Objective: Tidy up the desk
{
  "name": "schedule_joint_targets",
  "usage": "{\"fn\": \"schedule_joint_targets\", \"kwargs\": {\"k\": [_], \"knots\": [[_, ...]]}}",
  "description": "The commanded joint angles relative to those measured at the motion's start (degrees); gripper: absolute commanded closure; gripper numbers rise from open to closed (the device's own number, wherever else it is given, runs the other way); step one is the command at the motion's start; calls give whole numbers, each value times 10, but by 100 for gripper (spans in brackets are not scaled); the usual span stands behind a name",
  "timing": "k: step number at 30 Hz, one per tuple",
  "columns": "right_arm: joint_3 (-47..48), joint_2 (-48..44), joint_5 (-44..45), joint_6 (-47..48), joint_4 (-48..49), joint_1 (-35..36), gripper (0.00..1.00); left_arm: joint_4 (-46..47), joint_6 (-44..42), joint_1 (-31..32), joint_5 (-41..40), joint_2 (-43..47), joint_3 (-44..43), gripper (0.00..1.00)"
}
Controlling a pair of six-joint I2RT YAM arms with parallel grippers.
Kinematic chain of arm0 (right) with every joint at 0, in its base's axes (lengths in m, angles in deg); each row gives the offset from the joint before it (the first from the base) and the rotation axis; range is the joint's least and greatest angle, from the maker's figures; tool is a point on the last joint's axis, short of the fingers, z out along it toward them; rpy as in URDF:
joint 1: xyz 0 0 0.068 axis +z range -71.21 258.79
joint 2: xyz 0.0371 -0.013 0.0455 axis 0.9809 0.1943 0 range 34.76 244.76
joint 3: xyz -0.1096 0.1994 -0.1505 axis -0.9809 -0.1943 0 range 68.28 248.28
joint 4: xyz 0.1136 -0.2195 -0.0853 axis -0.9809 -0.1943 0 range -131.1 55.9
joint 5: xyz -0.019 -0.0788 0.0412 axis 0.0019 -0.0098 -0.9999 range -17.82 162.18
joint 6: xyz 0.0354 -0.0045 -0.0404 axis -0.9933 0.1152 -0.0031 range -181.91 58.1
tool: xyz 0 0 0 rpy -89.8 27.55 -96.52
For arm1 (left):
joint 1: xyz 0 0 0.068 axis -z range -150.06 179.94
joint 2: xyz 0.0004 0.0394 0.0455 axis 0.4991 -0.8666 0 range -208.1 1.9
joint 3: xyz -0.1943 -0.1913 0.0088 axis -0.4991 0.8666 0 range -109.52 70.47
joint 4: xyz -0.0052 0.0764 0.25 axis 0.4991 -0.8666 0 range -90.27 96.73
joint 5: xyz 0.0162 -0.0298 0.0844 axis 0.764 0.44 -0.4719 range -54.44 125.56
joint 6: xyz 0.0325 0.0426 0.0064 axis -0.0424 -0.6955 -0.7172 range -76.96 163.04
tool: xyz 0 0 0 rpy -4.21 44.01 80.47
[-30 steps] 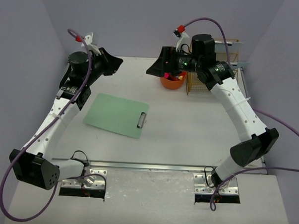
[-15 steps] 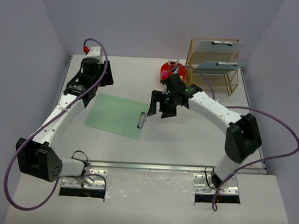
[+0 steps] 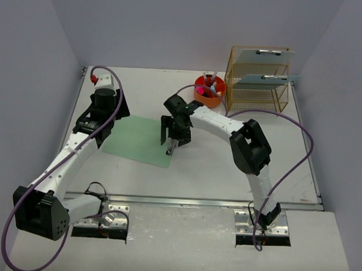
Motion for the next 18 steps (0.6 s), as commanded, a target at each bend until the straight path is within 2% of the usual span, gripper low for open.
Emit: {"fn": "schedule_joint_targets", "kwargs": {"k": [1,6,12,14,18], "knots": [[59,35,72,1,-7,5,27,28,19,-24,-9,16,10,36],[70,73,112,21,-7,23,27,7,28,-29,-19,7,-14,32],[39,82,145,41,-2,27,28,-2,35,-38,-1,13,-21,32],[30,82,148,43,1,27,33,0,34,-38,2,14,-20,31],[11,84,145,42,4,31,56,1,30,-41,3,12,-20,31]]}}
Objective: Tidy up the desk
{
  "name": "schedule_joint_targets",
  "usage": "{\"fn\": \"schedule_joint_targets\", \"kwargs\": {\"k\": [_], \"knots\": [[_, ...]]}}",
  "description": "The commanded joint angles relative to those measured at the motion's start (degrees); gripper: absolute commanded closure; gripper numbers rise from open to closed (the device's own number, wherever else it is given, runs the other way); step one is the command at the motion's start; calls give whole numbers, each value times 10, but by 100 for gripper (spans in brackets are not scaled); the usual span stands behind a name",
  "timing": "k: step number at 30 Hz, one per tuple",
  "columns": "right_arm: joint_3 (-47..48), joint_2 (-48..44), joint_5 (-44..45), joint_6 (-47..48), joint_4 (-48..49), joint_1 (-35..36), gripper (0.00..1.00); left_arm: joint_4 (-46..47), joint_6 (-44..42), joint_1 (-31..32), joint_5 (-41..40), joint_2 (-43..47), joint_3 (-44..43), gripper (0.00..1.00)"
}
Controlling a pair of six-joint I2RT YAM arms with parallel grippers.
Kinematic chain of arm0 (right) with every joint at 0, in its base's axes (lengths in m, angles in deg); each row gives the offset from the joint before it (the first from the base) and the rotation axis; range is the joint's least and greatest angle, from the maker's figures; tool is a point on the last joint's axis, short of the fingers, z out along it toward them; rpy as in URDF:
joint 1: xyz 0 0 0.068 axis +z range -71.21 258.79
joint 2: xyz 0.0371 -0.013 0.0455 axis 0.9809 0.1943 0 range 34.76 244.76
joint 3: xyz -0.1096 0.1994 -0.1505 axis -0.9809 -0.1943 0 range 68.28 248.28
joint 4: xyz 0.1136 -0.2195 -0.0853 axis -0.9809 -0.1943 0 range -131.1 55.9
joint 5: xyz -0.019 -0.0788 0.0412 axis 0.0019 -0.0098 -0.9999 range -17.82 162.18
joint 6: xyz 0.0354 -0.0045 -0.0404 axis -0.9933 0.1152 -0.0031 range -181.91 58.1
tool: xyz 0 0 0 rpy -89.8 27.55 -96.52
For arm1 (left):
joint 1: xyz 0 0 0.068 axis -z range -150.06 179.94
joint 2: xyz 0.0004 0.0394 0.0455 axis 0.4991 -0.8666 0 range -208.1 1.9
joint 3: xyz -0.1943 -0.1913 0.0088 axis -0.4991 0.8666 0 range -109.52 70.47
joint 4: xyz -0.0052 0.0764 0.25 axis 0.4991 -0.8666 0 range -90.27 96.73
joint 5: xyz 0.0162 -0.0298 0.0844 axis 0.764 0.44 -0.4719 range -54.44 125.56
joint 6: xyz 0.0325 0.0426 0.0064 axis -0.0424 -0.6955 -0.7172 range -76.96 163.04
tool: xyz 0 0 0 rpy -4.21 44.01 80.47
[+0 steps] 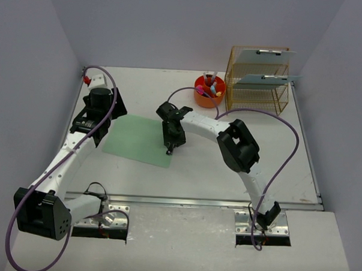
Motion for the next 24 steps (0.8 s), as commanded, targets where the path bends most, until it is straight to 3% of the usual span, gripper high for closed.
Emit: {"fn": "schedule_joint_targets", "kwargs": {"k": [1,4,7,19,20,21,24], "knots": [[-37,1,20,-4,-2,4,61,13,1,-10,10,11,-22,31],[-74,-17,6,-4,1,5,88,14,-3,-12,9,11,-21,31],[-100,-38,-2,14,12,-2,100,20,-7,-14,9,7,-17,31],[-174,-214,41,170,54,-47,100,8,-17,-18,32,-17,-49,30],[-186,-225,29,176,57,-49,99,7,-18,-18,35,-18,-52,30],[-196,-231,15,178,62,-53,91,7,-19,-18,37,-18,-52,30],[-215,-246,5,162,74,-54,48,6,-17,-18,40,-16,-53,29]]}}
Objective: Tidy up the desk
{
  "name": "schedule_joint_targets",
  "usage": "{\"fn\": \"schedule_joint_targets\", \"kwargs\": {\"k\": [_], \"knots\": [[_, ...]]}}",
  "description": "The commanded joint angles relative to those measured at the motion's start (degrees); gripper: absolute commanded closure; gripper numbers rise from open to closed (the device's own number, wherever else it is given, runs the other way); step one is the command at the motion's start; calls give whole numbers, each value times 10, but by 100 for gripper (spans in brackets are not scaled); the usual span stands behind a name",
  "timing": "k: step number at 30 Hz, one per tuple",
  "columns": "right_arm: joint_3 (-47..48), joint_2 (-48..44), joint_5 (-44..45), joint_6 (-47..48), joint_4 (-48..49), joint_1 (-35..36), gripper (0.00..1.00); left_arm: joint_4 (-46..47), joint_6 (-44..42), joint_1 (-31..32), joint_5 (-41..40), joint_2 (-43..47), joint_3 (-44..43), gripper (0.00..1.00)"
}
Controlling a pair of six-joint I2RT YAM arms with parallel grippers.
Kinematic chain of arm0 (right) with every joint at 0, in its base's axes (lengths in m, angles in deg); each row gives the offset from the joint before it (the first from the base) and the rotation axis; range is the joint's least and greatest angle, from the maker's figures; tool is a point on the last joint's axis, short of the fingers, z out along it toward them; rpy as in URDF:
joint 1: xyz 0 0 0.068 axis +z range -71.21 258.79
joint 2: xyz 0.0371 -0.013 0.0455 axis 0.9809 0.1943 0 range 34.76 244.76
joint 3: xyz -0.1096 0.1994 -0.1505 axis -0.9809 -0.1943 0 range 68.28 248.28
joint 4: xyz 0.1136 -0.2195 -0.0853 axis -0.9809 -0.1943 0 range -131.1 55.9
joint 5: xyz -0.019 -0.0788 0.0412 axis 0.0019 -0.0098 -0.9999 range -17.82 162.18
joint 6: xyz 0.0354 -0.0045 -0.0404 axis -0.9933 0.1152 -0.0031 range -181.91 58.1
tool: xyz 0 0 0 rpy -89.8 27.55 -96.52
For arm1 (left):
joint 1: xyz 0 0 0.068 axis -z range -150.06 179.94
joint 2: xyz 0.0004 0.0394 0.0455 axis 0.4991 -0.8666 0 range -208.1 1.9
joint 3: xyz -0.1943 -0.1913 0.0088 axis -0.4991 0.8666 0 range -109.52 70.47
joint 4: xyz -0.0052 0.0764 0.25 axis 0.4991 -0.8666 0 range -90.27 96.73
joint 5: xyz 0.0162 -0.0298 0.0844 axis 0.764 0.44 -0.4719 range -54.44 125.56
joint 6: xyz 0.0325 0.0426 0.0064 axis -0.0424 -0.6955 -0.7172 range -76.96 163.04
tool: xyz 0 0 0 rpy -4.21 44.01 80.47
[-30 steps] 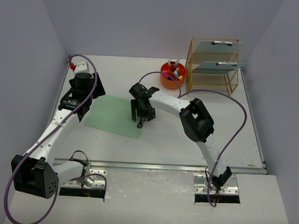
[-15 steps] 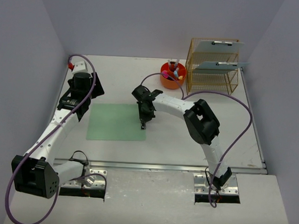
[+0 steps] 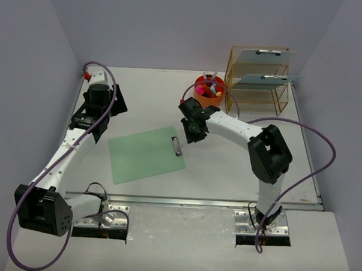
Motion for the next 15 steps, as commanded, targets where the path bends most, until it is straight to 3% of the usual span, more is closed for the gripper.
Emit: {"fn": "schedule_joint_targets", "kwargs": {"k": [1,9,15], "knots": [[-17,-37,-7,-1,29,-1,41,8,-2,-8,12,3,-24,28],[42,50,-15,-95,-15,2,31,18,-1,-8,-1,1,-15,26],[71,97,-17,-103,-10,17,32,34,0,-8,1,2,5,26]]}}
